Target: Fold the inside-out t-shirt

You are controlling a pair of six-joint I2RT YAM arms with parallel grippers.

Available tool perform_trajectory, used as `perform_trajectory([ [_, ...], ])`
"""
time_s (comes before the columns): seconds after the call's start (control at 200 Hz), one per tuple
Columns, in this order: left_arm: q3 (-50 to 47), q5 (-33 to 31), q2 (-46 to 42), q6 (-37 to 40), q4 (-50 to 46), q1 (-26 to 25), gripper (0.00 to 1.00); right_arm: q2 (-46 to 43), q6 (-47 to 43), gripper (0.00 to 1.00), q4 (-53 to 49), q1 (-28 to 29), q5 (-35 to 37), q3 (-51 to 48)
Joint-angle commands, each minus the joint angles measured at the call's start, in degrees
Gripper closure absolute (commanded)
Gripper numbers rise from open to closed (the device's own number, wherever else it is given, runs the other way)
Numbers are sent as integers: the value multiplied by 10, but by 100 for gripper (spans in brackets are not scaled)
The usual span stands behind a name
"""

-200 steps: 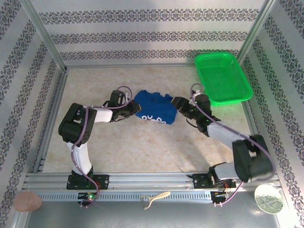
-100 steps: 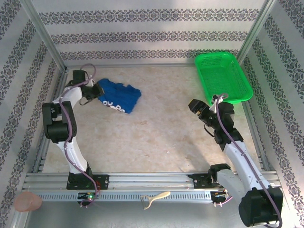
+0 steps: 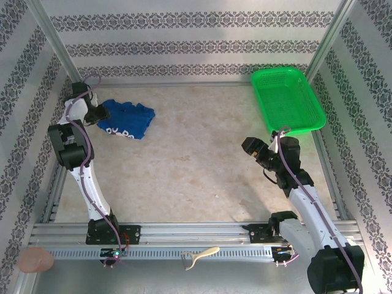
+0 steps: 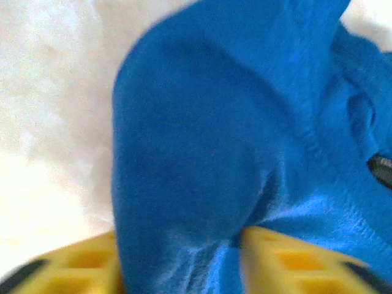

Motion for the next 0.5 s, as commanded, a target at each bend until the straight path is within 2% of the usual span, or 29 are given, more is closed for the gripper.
perform_trajectory([
  [0.0,55,-31,-21,1,-56,7,24,-14,-35,15,-38,-10,7,21],
  [0.11,34,-35,-74,-32,-27,7,0,-11,-64,2,-70,-12,43,41],
  [0.265,-105,22,-208,-117,110,-1,0,8,-105,2,-111,-14,118,77],
  [0.36,-193,40,-306,-132,178,-27,0,16,-120,2,-130,-14,193,97],
  [0.5,-334,5,-460,-118,249,-96,0,21,-158,2,-106,-14,290,94],
])
